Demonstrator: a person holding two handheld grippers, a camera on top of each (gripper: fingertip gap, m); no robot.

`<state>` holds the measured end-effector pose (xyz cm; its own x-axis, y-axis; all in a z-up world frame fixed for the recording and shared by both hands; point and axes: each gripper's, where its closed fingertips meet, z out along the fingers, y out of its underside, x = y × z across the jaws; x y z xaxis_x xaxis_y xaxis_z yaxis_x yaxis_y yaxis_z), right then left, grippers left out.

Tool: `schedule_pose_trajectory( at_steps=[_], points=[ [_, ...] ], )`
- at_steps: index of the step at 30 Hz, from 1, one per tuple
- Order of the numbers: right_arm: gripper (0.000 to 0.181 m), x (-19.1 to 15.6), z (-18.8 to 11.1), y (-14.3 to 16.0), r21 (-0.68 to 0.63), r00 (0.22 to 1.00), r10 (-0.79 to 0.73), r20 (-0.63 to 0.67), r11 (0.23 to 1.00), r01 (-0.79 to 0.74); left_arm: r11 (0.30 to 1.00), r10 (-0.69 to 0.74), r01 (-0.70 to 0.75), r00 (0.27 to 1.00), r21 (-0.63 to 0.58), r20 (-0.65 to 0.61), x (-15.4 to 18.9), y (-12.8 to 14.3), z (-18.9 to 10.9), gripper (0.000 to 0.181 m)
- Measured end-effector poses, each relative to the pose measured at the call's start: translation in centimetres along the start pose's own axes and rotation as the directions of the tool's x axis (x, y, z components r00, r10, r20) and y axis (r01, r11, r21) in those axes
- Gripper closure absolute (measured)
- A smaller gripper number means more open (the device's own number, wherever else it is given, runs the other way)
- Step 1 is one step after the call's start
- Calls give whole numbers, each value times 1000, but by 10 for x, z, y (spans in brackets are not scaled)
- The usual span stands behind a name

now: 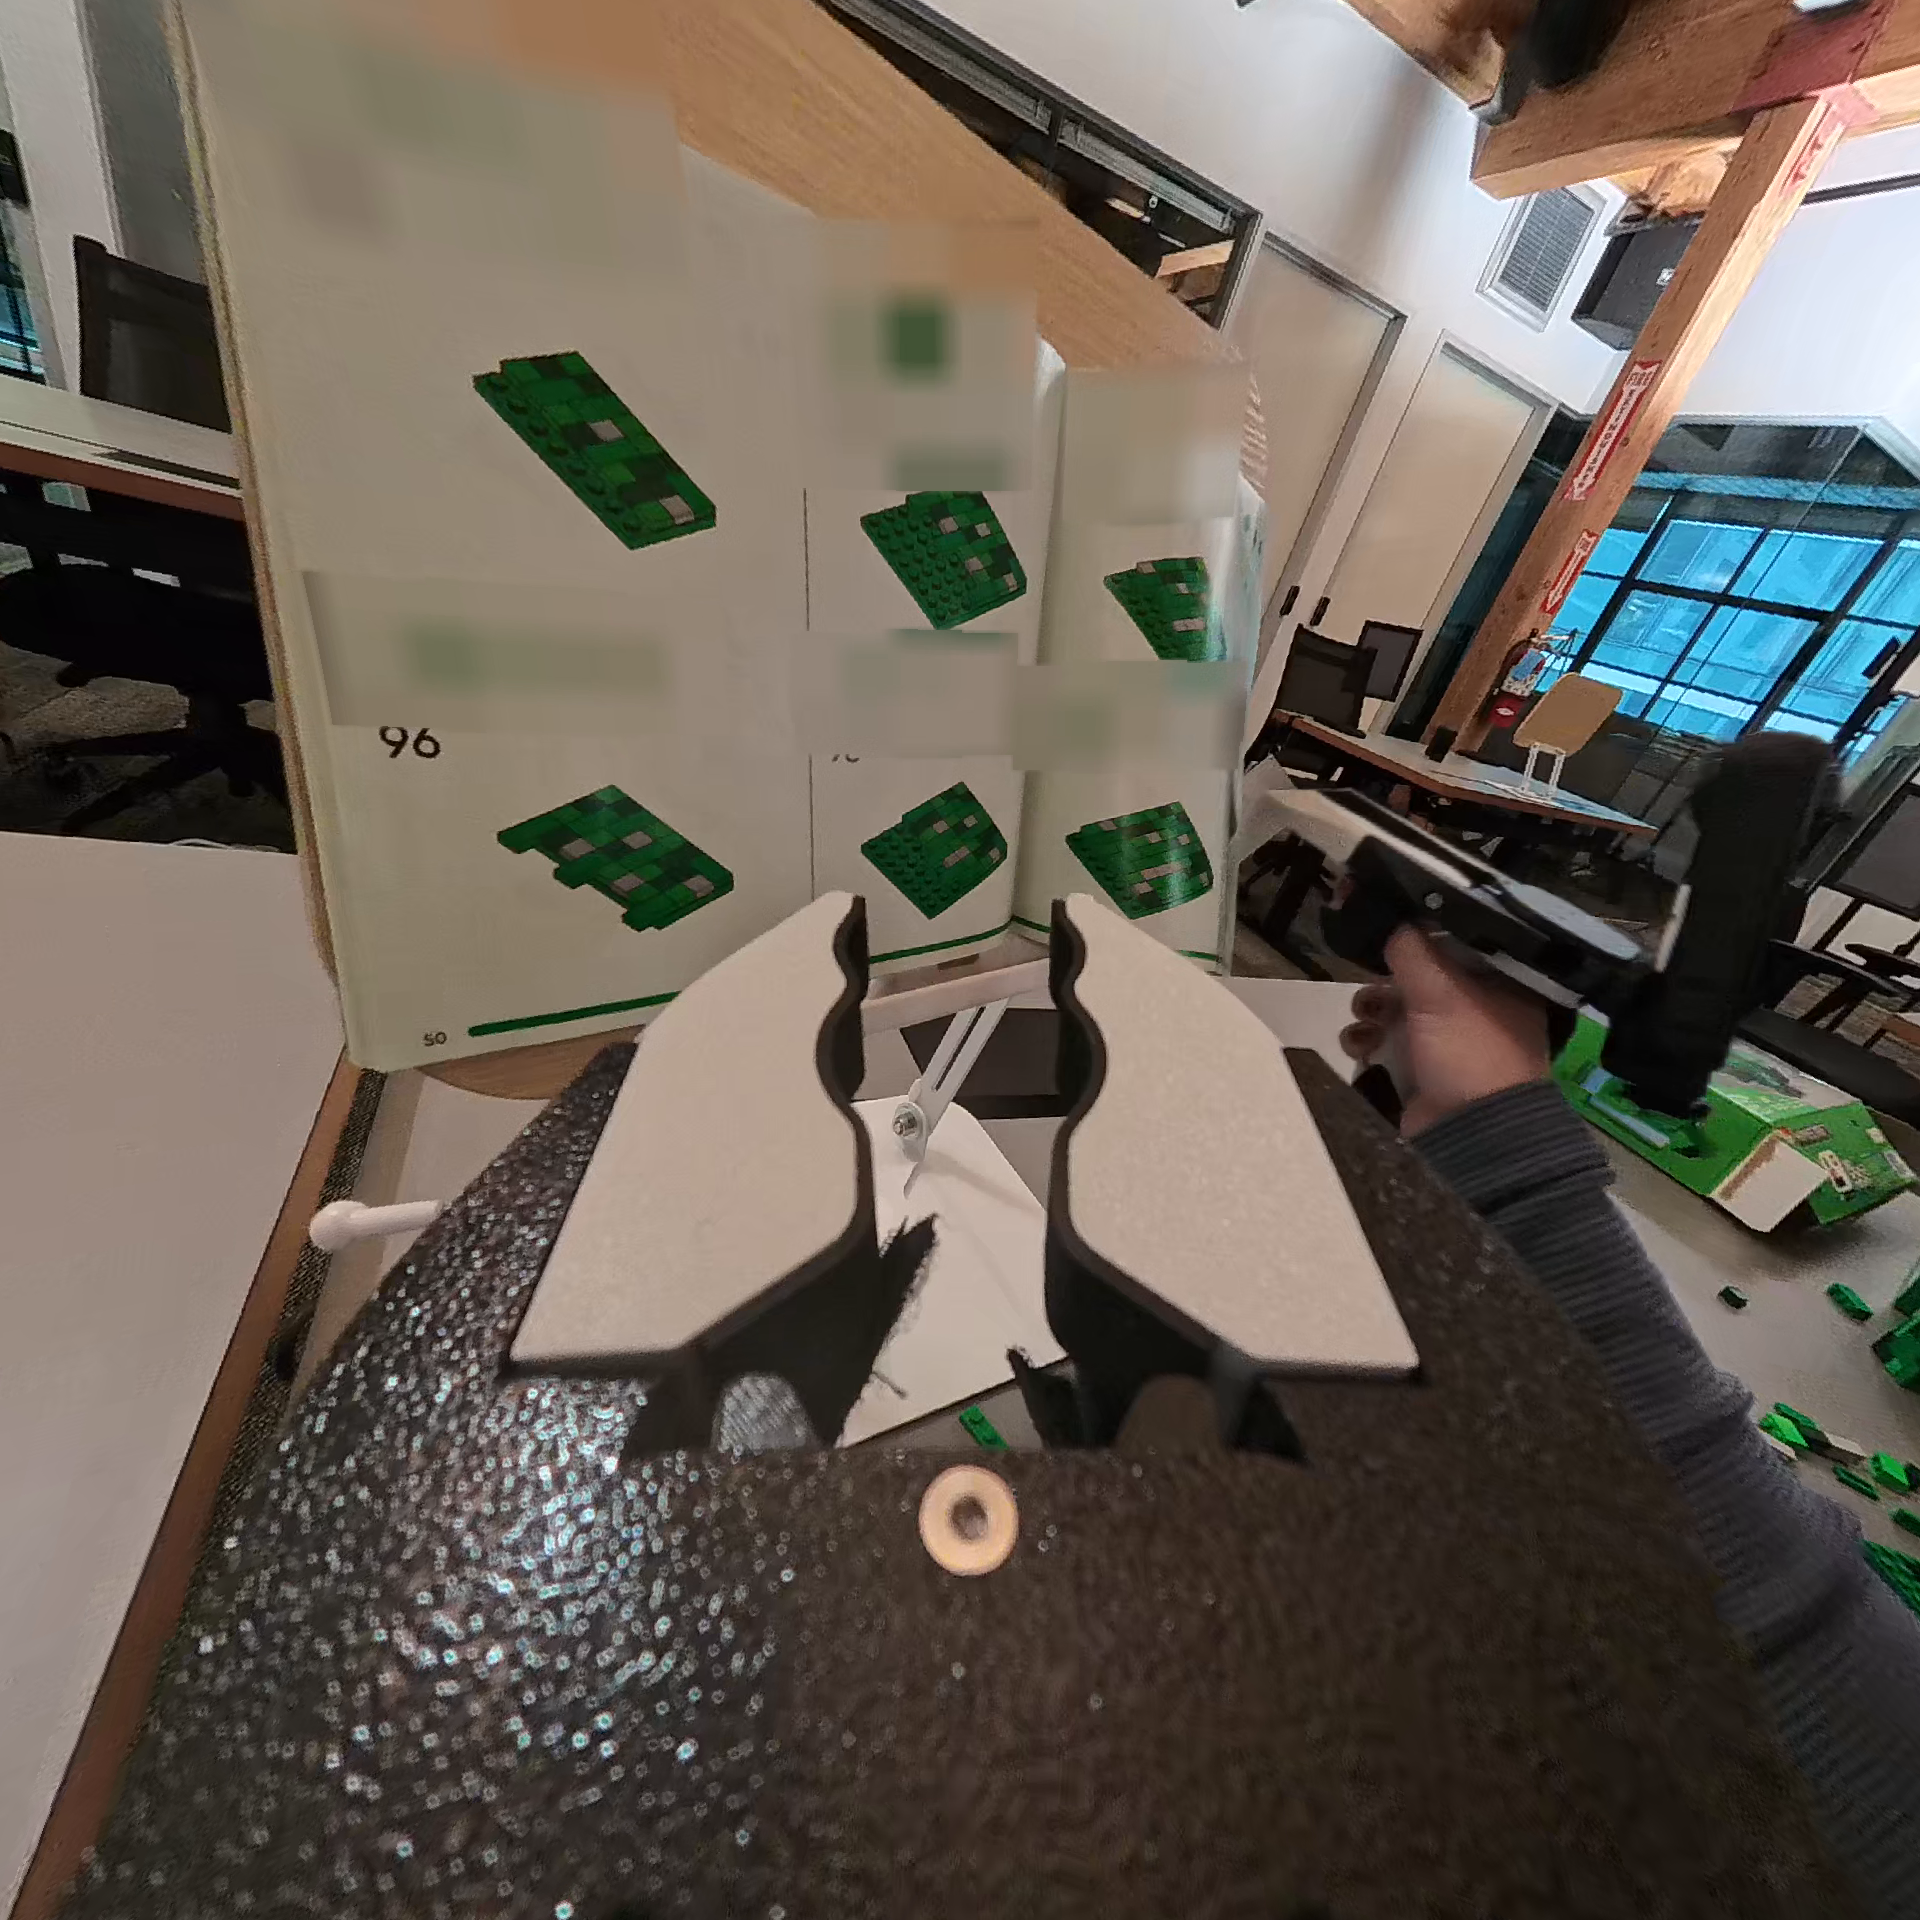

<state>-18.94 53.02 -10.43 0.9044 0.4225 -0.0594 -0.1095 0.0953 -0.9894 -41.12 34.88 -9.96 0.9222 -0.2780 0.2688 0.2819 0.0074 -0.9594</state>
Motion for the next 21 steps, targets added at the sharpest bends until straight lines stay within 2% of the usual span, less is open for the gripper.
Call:
schedule_pose_trajectory(
  at_steps=[4, 7, 11, 13, 15, 17, 19, 21],
  points=[
    [134, 15, -20, -30, 144, 997, 27, -69, 989, -17, 1000, 22, -22, 1000, -22, 11, 0, 0, -1, 142],
    [134, 19, -49, -72, 265, 996, 37, -79, 964, -15, 999, 40, -40, 999, -28, 3, 6, -2, -2, 140],
    [140, -2, -124, -153, 493, 999, 48, 4, 869, -44, 999, 43, -44, 998, -6, -49, 25, -14, -8, 139],
    [148, -18, -157, -181, 577, 1000, 14, 7, 817, -15, 998, 65, -64, 996, 14, -57, 32, -22, -13, 139],
    [147, -35, -170, -201, 582, 999, -38, 18, 813, 21, 996, 90, -89, 995, 28, -53, 37, -28, -18, 139],
    [139, -65, -173, -214, 530, 984, -114, 136, 847, 24, 993, 110, -107, 991, 45, -71, 46, -35, -23, 139],
    [136, -93, -180, -216, 451, 949, -201, 241, 890, 74, 987, 156, -152, 981, 46, -114, 60, -38, -27, 139],
    [137, -108, -194, -212, 410, 914, -291, 282, 898, 159, 966, 257, -258, 952, 14, -167, 77, -34, -32, 140]
  ],
)
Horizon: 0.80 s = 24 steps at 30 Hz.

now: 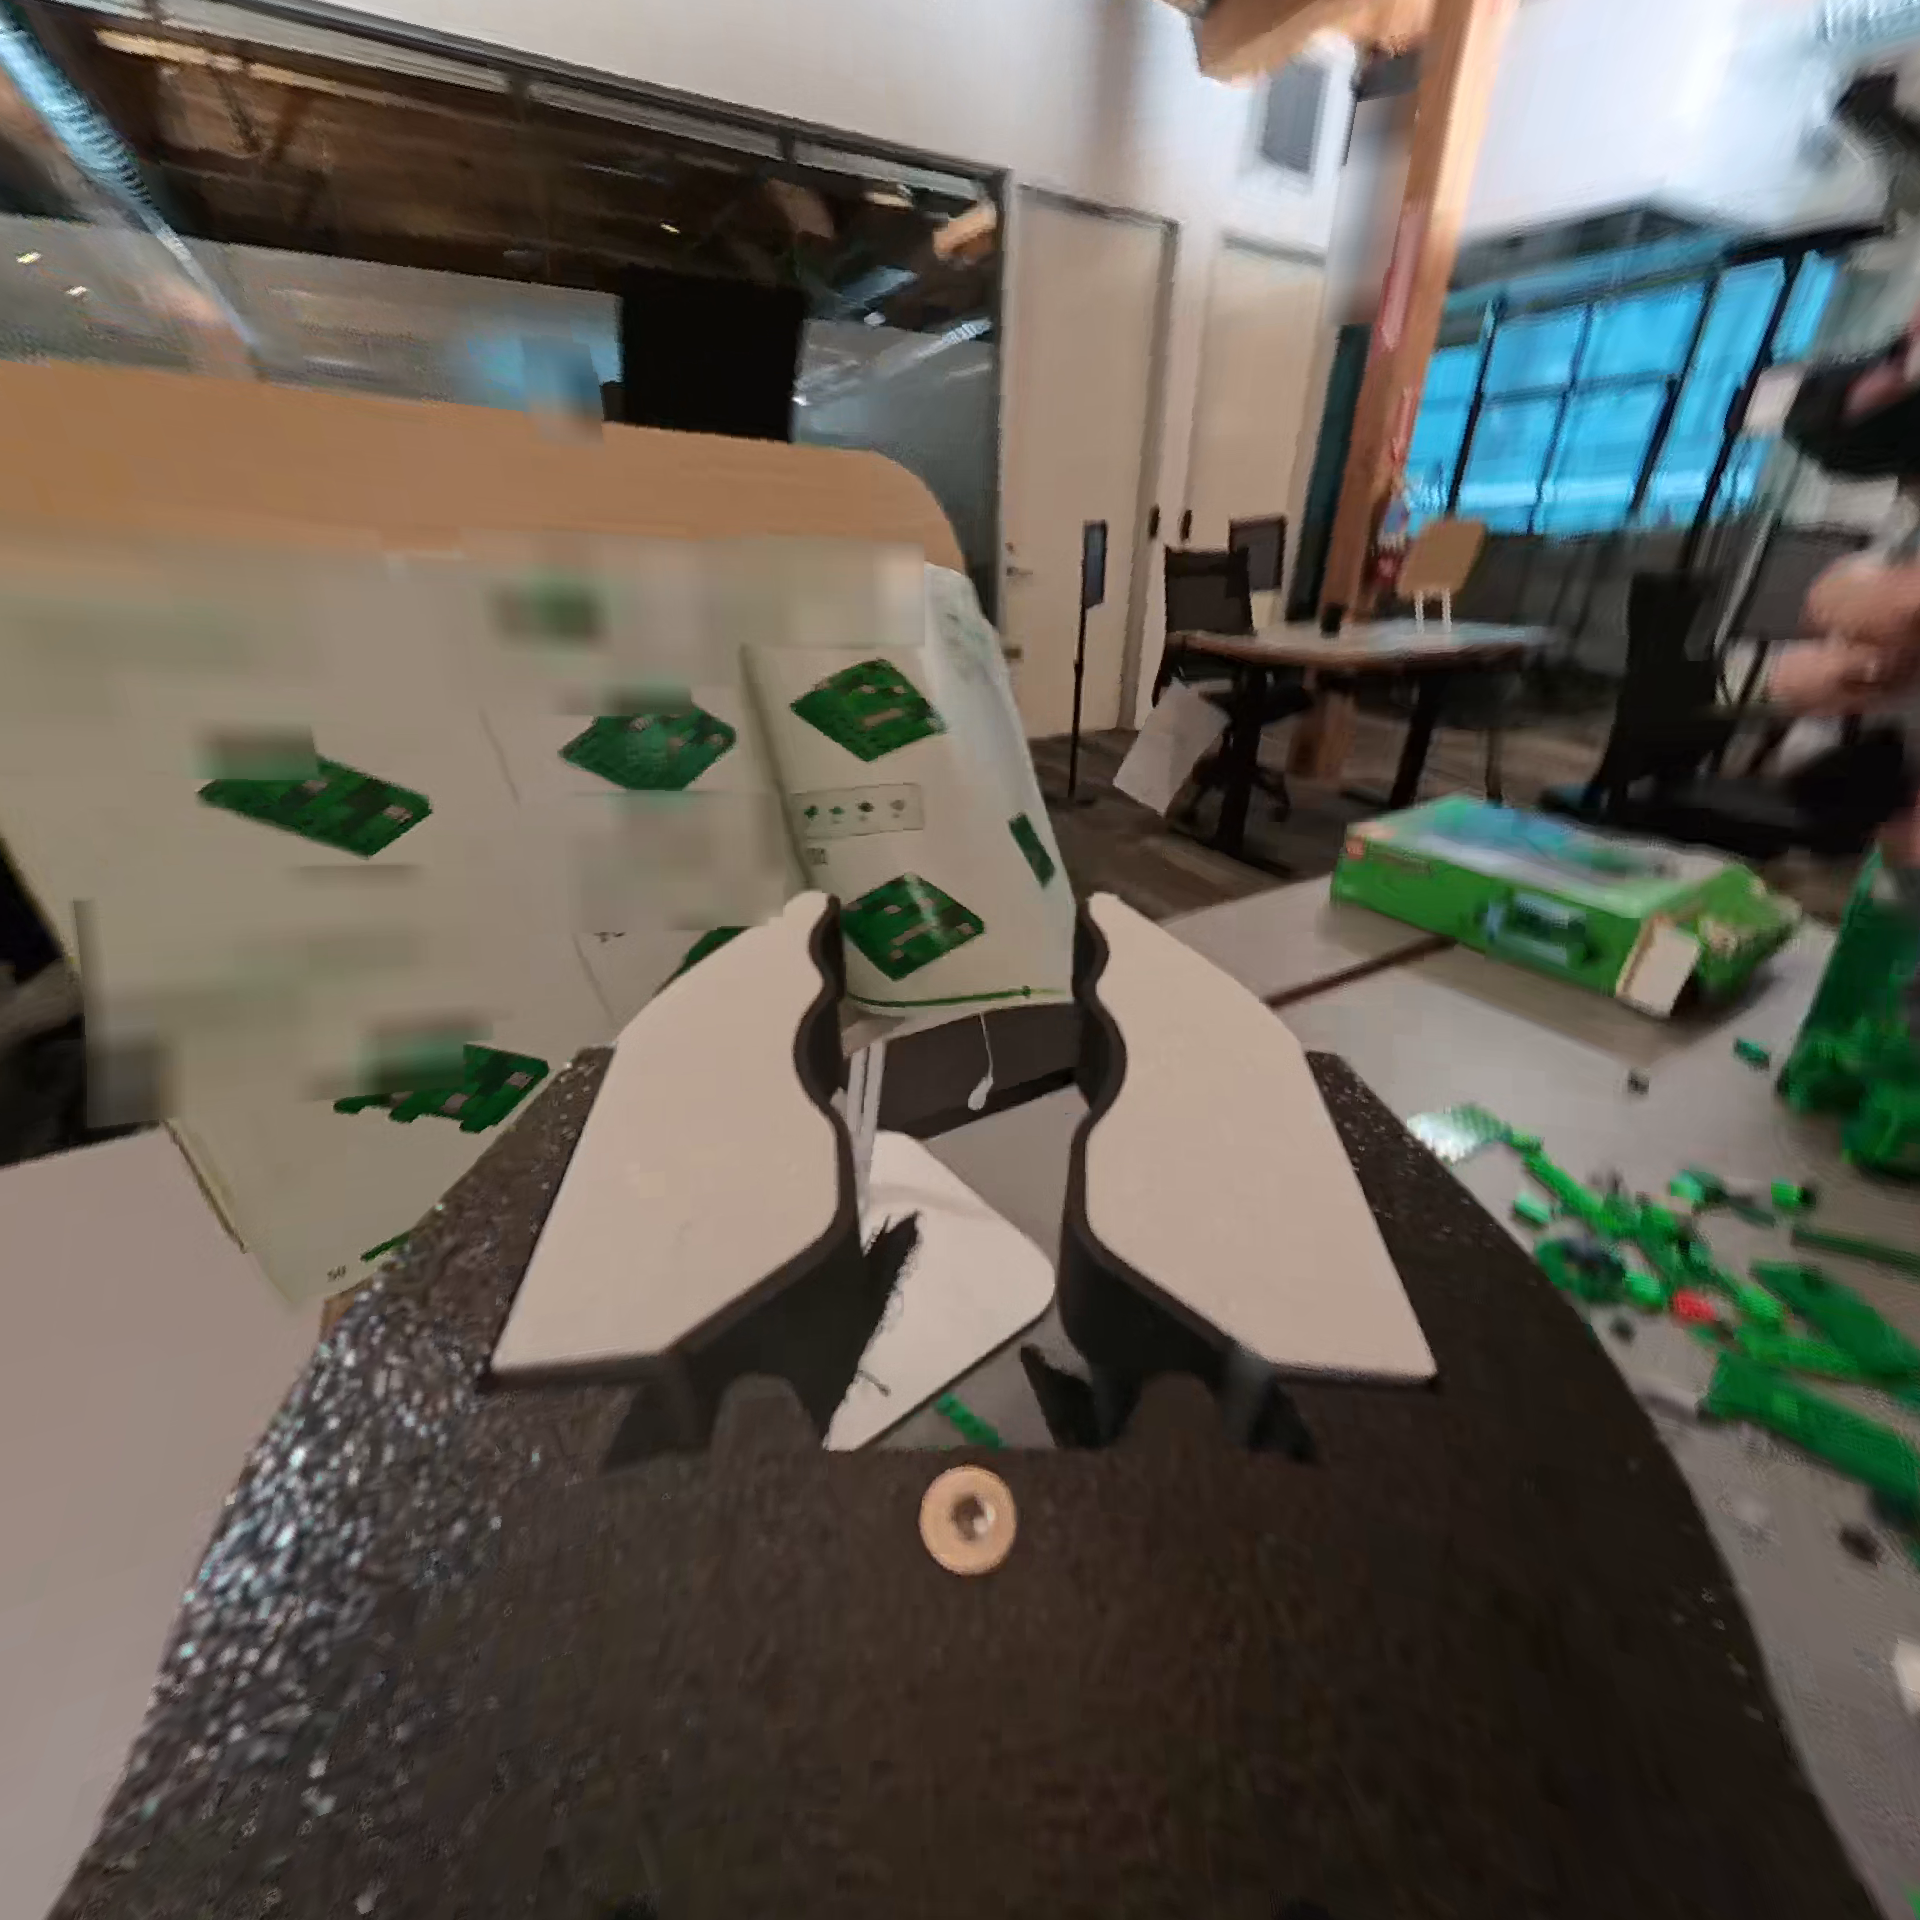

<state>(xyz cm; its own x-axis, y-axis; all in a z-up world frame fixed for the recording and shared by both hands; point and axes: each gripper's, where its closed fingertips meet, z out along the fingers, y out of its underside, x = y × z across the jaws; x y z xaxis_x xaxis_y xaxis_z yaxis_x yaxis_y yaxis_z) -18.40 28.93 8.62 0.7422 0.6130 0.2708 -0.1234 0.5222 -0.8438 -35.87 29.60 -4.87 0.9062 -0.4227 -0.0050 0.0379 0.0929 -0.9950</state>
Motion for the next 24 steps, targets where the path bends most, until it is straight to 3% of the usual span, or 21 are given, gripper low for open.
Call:
schedule_pose_trajectory(
  at_steps=[2, 4, 6, 8, 11, 12, 15, 17, 19, 24],
  points=[
    [136, -9, -18, 3, -90, 996, -80, 50, 992, 84, 990, 118, -122, 991, -68, -58, 22, 10, -4, 148],
    [136, -12, -47, 12, -178, 984, -147, 98, 971, 162, 969, 172, -202, 965, -142, -197, 60, 32, -8, 162],
    [137, -6, -83, 29, -283, 971, -210, 117, 930, 236, 913, 233, -324, 913, -249, -334, 98, 66, -20, 156],
    [136, 0, -126, 46, -367, 967, -222, 123, 896, 252, 779, 371, -510, 844, -365, -388, 115, 109, -38, 142],
    [138, 9, -188, 68, -447, 984, -154, 88, 877, 178, 519, 519, -712, 702, -474, -487, 124, 169, -76, 132],
    [138, 13, -207, 76, -471, 989, -128, 69, 870, 145, 476, 517, -732, 682, -488, -518, 129, 185, -88, 129],
    [138, 22, -255, 96, -514, 999, -35, 5, 857, 32, 459, 416, -709, 704, -536, -575, 146, 218, -120, 122],
    [139, 24, -278, 105, -523, 999, 29, -38, 851, -44, 360, 388, -741, 671, -566, -632, 146, 238, -142, 123],
    [140, 24, -295, 115, -538, 996, 63, -62, 839, -86, 259, 417, -762, 643, -594, -643, 142, 246, -152, 123],
    [140, 24, -311, 134, -568, 989, 127, -77, 809, -148, 215, 447, -736, 659, -642, -605, 135, 257, -153, 130]
  ],
)
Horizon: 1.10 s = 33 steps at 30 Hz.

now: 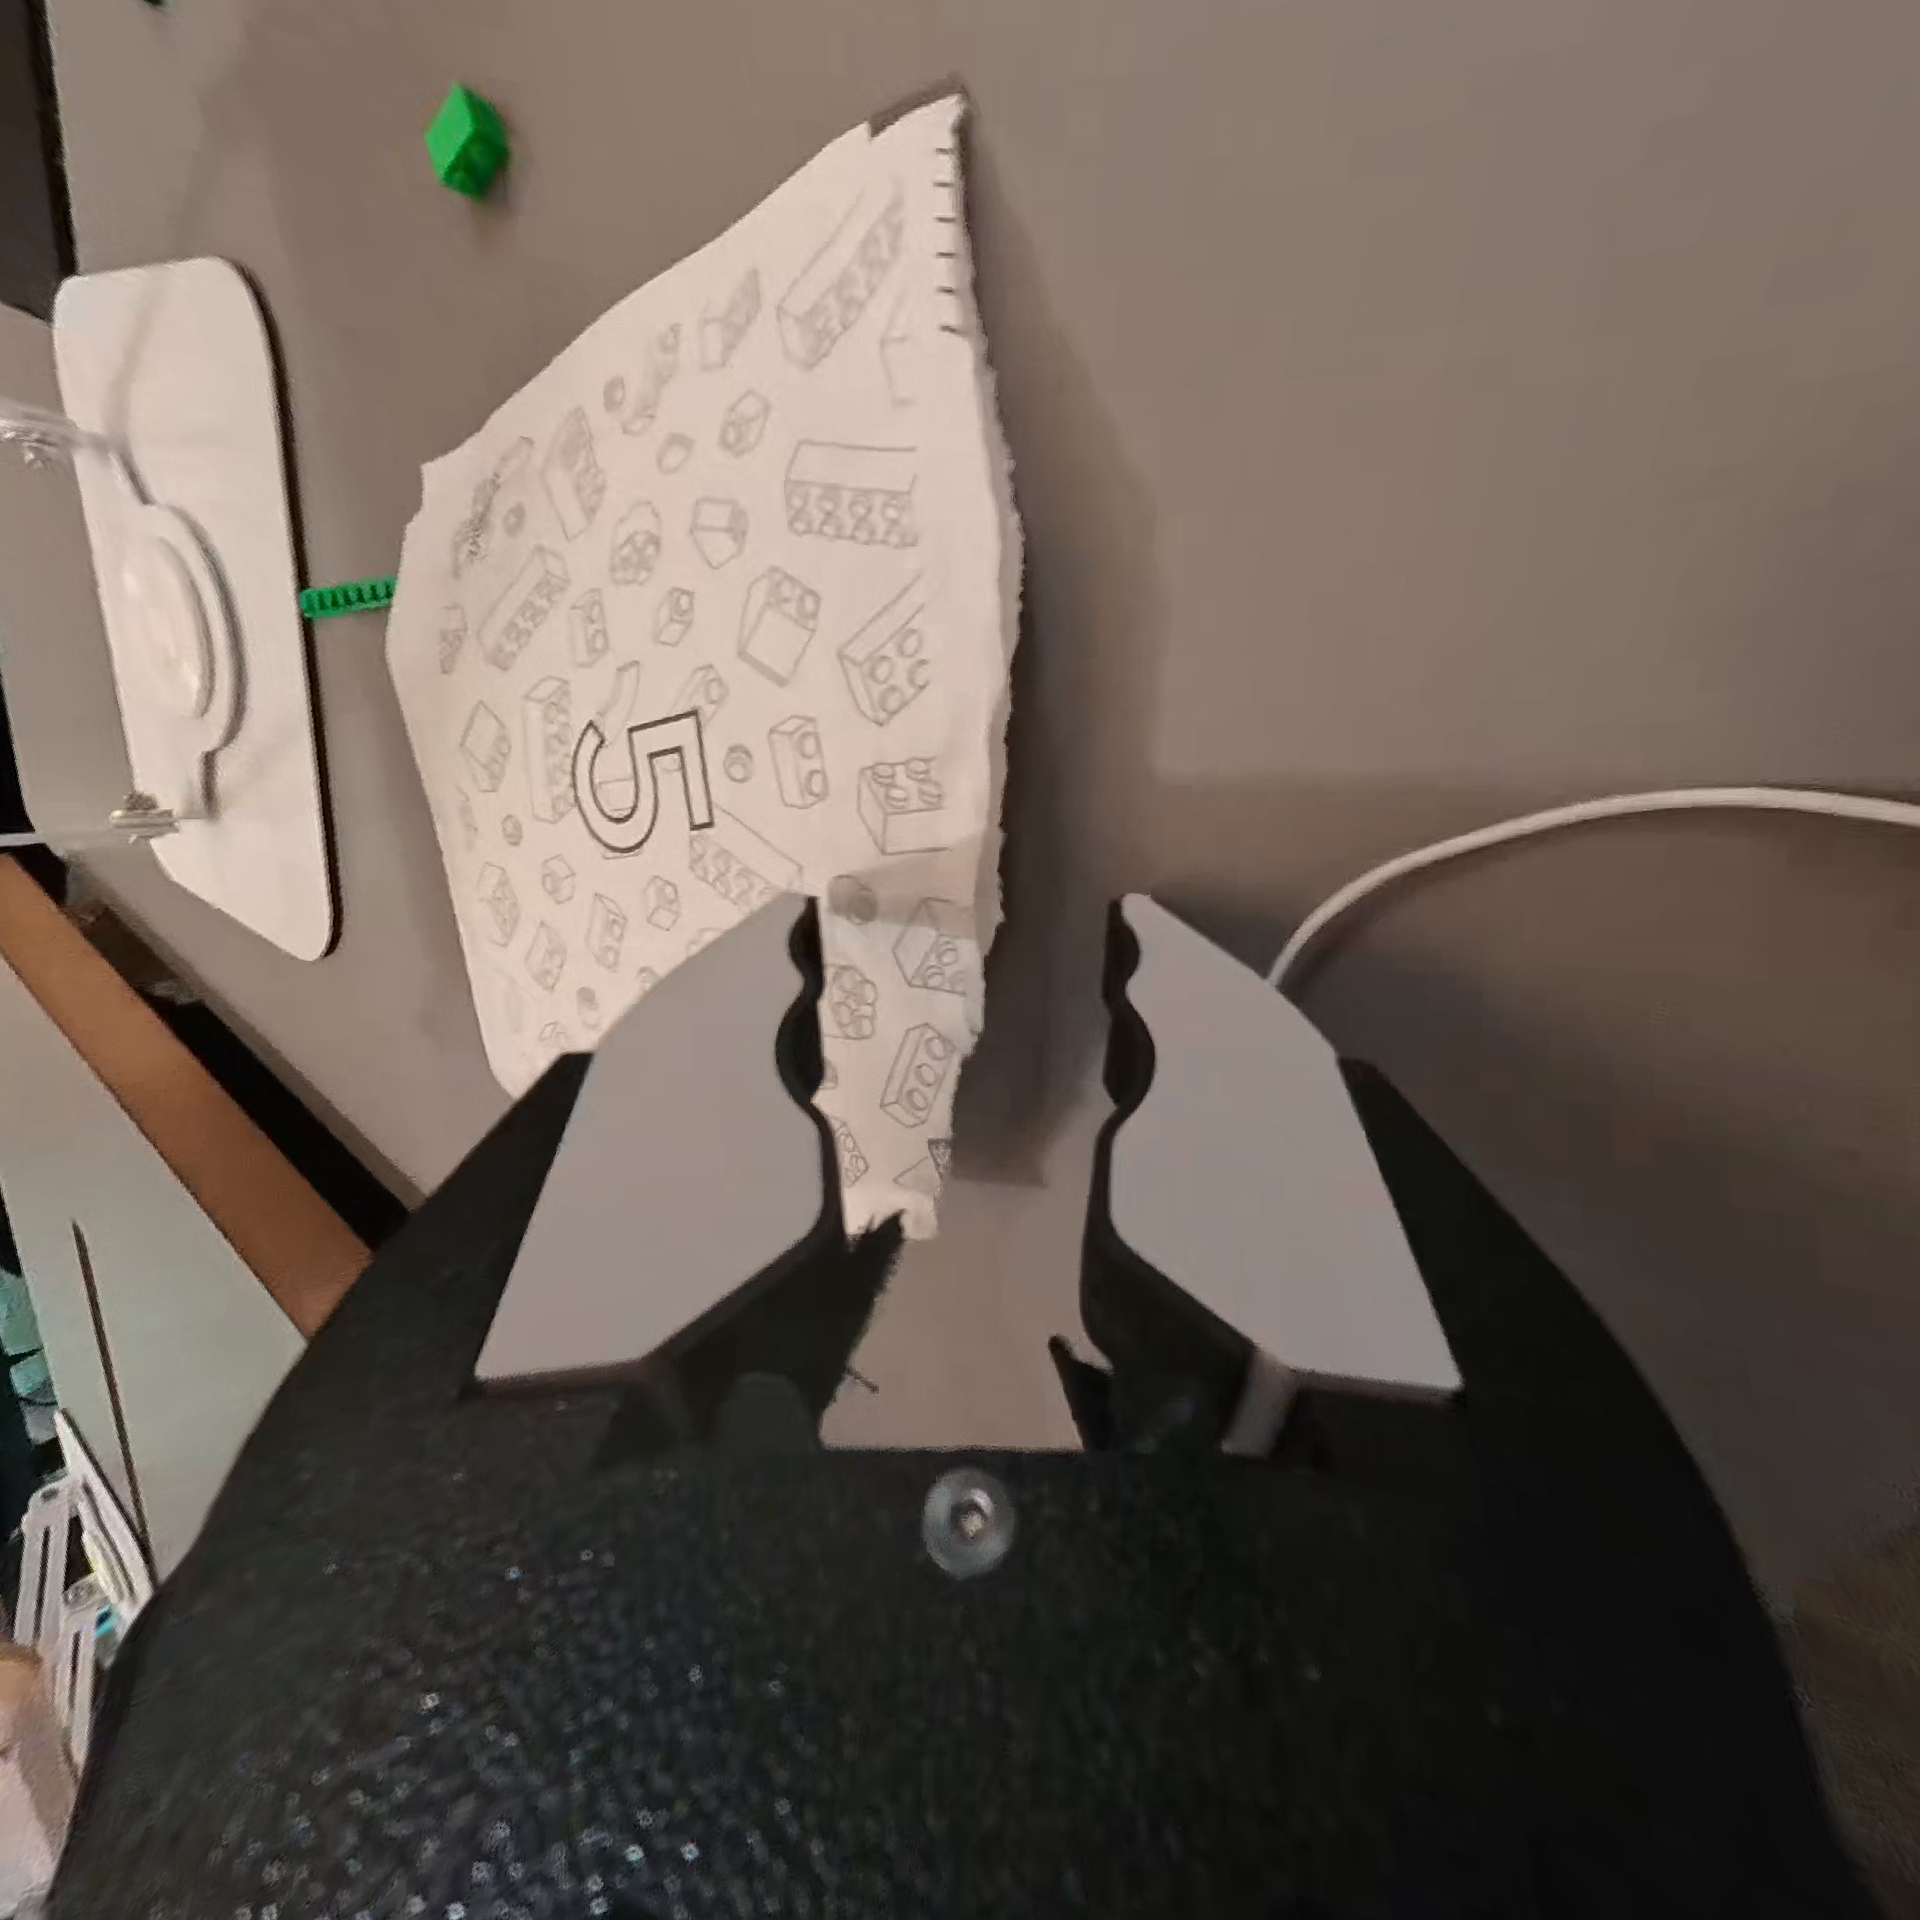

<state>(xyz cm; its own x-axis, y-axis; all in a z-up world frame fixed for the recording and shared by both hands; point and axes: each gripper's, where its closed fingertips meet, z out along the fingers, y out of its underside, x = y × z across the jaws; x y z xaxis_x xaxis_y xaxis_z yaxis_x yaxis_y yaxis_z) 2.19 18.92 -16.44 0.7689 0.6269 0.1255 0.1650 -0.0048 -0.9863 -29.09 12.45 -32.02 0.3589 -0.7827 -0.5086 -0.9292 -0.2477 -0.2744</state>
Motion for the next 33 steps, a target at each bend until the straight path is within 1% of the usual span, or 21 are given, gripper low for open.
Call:
schedule_pose_trajectory(
  at_steps=[1, 3, 4, 6, 7, 8, 9, 11, 12, 14, 17, 19, 21, 23, 26, 28, 30, 33],
  points=[
    [140, -3, 3, 3, -4, 999, 20, 28, 1000, -20, 1000, 3, -2, 1000, -4, 17, -2, 1, 1, 134],
    [140, -9, 12, 12, -40, 996, 43, 75, 998, -40, 999, 13, -9, 996, -51, 89, -12, 9, 3, 154],
    [139, -12, 18, 17, -61, 994, 50, 98, 997, -44, 998, 11, -4, 995, -69, 95, -14, 13, 5, 159],
    [138, -20, 31, 24, -94, 987, 59, 148, 995, -45, 997, -21, 28, 995, -70, 101, -17, 16, 6, 165],
    [138, -24, 38, 27, -107, 984, 62, 166, 993, -45, 997, -34, 41, 994, -62, 106, -19, 17, 6, 176],
    [138, -28, 45, 29, -116, 981, 65, 184, 992, -44, 997, -55, 60, 992, -40, 115, -23, 16, 4, 181],
    [138, -33, 51, 30, -125, 976, 70, 206, 991, -45, 996, -91, 92, 991, -4, 102, -25, 14, 2, 181],
    [138, -42, 62, 36, -153, 966, 71, 249, 988, -34, 980, -192, 190, 981, 60, 27, -27, 9, -4, 181],
    [139, -47, 68, 40, -170, 961, 67, 269, 985, -21, 970, -233, 233, 972, 72, -11, -29, 9, -9, 181],
    [142, -56, 80, 49, -217, 950, 61, 307, 976, 7, 955, -286, 290, 956, 63, -65, -38, 10, -19, 181],
    [147, -75, 104, 65, -310, 913, 66, 403, 948, 68, 939, -336, 342, 936, 40, -102, -63, 4, -39, 181],
    [153, -88, 123, 78, -390, 877, 73, 476, 911, 136, 937, -341, 345, 936, 48, -86, -86, -5, -51, 181],
    [157, -100, 142, 93, -471, 838, 97, 538, 858, 203, 957, -287, 288, 957, 29, -52, -106, -12, -59, 181],
    [157, -108, 158, 106, -524, 809, 108, 578, 809, 266, 964, -266, 267, 961, 4, -75, -116, -21, -63, 181],
    [157, -112, 176, 123, -557, 786, 83, 613, 750, 356, 950, -312, 310, 940, -31, -138, -121, -26, -63, 181],
    [157, -114, 182, 131, -583, 768, 102, 633, 716, 385, 939, -341, 342, 924, -24, -175, -121, -28, -61, 181],
    [158, -117, 187, 134, -597, 756, 132, 641, 705, 382, 923, -378, 383, 898, -25, -226, -116, -29, -58, 181],
    [162, -118, 191, 137, -606, 753, 126, 645, 684, 405, 911, -404, 412, 868, -38, -289, -108, -29, -53, 181]
  ],
)
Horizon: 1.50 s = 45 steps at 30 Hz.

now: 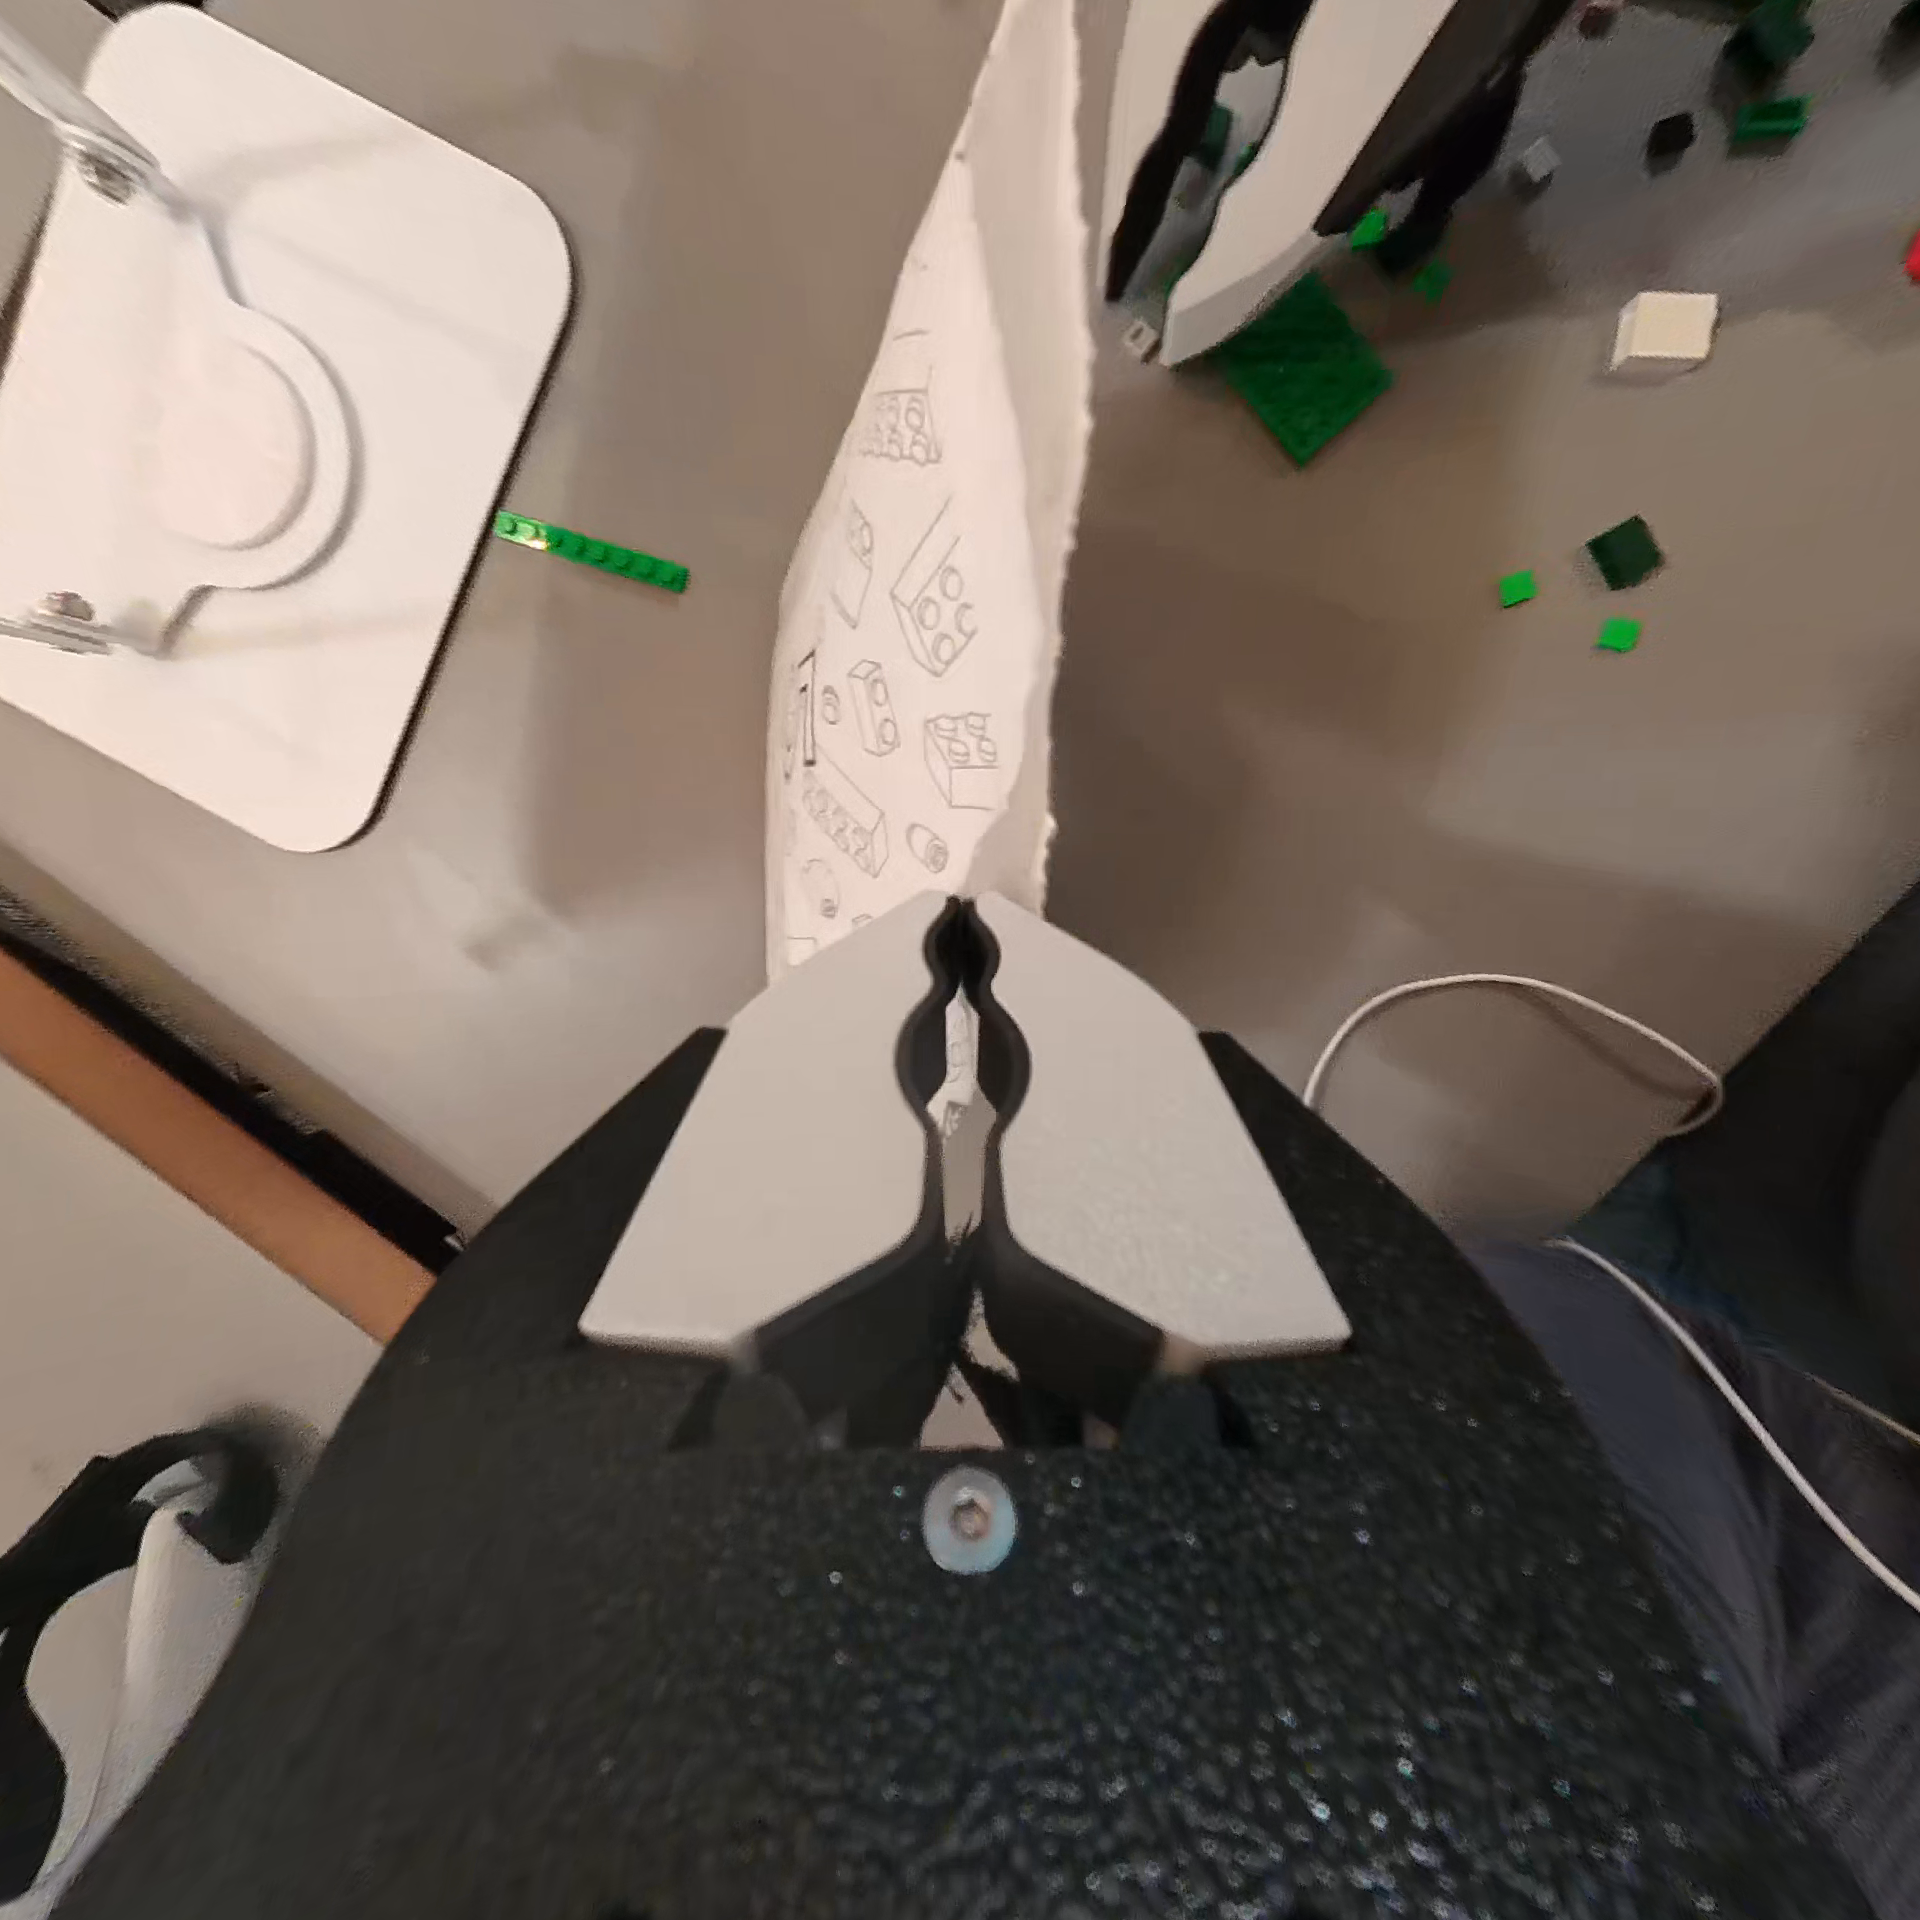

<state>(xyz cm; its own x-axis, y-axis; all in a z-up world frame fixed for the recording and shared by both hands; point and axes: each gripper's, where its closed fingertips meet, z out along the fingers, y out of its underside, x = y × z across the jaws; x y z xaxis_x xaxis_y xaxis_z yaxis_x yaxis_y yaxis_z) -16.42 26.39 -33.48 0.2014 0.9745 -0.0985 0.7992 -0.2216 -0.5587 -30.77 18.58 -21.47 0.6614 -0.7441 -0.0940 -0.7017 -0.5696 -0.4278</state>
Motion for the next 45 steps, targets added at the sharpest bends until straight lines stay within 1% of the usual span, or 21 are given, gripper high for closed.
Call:
schedule_pose_trajectory(
  at_steps=[2, 3, 6, 8, 10, 12, 13, 15, 16, 17, 19, 21, 24, 27, 31, 33, 37, 41, 45],
  points=[
    [167, 0, 2, 0, -18, 1000, -12, 0, 1000, 12, 1000, -6, 6, 1000, 12, 5, -4, -2, -1, 181],
    [173, -2, 2, 0, -28, 1000, -20, 11, 999, 20, 1000, -4, 4, 1000, 26, 12, -7, -4, -3, 181],
    [174, -4, 1, 1, -39, 999, -47, 8, 998, 47, 999, 0, -3, 999, 52, 49, -12, -4, -6, 181],
    [174, -2, -5, 0, -29, 996, -81, -41, 996, 80, 998, 5, -9, 998, 70, 68, -15, -6, -8, 181],
    [174, -7, -26, -18, 79, 993, -84, -85, 993, 91, 996, 17, -23, 997, 84, 69, -15, -8, -9, 181],
    [174, -18, -61, -50, 240, 986, -90, -140, 963, 122, 995, 18, -23, 998, 94, 60, -14, -9, -9, 181],
    [174, -25, -81, -69, 328, 979, -101, -177, 932, 156, 995, 19, -24, 998, 95, 57, -14, -10, -9, 181],
    [174, -47, -116, -107, 489, 965, -134, -224, 842, 230, 995, 27, -32, 998, 93, 49, -12, -11, -8, 181],
    [174, -61, -126, -122, 538, 960, -163, -227, 801, 263, 995, 37, -40, 999, 93, 39, -10, -12, -7, 181],
    [174, -74, -129, -133, 559, 953, -201, -227, 774, 296, 994, 49, -51, 998, 93, 31, -8, -13, -6, 181],
    [174, -90, -122, -148, 535, 923, -277, -268, 754, 382, 993, 70, -72, 997, 92, 27, -6, -14, -6, 181],
    [174, -94, -104, -153, 460, 889, -343, -302, 765, 451, 992, 82, -85, 996, 97, 31, -5, -16, -6, 181],
    [174, -94, -83, -154, 378, 865, -387, -319, 785, 491, 989, 94, -97, 995, 109, 31, -4, -19, -7, 181],
    [174, -83, -76, -151, 316, 842, -386, -377, 801, 508, 987, 103, -104, 995, 124, 18, -2, -20, -8, 181],
    [173, -81, -73, -147, 312, 864, -361, -352, 825, 472, 984, 114, -116, 993, 133, 19, -1, -22, -9, 181],
    [165, -80, -74, -145, 315, 872, -347, -345, 832, 456, 984, 116, -118, 993, 131, 22, -1, -23, -8, 181],
    [161, -79, -76, -142, 316, 881, -333, -336, 841, 439, 984, 123, -126, 992, 125, 29, -1, -24, -7, 181],
    [164, -73, -92, -137, 332, 884, -295, -363, 845, 419, 981, 145, -145, 989, 130, 15, 3, -26, -7, 181],
    [163, -67, -91, -135, 313, 883, -290, -369, 856, 412, 978, 164, -165, 986, 126, 24, 5, -30, -6, 181]
  ],
)
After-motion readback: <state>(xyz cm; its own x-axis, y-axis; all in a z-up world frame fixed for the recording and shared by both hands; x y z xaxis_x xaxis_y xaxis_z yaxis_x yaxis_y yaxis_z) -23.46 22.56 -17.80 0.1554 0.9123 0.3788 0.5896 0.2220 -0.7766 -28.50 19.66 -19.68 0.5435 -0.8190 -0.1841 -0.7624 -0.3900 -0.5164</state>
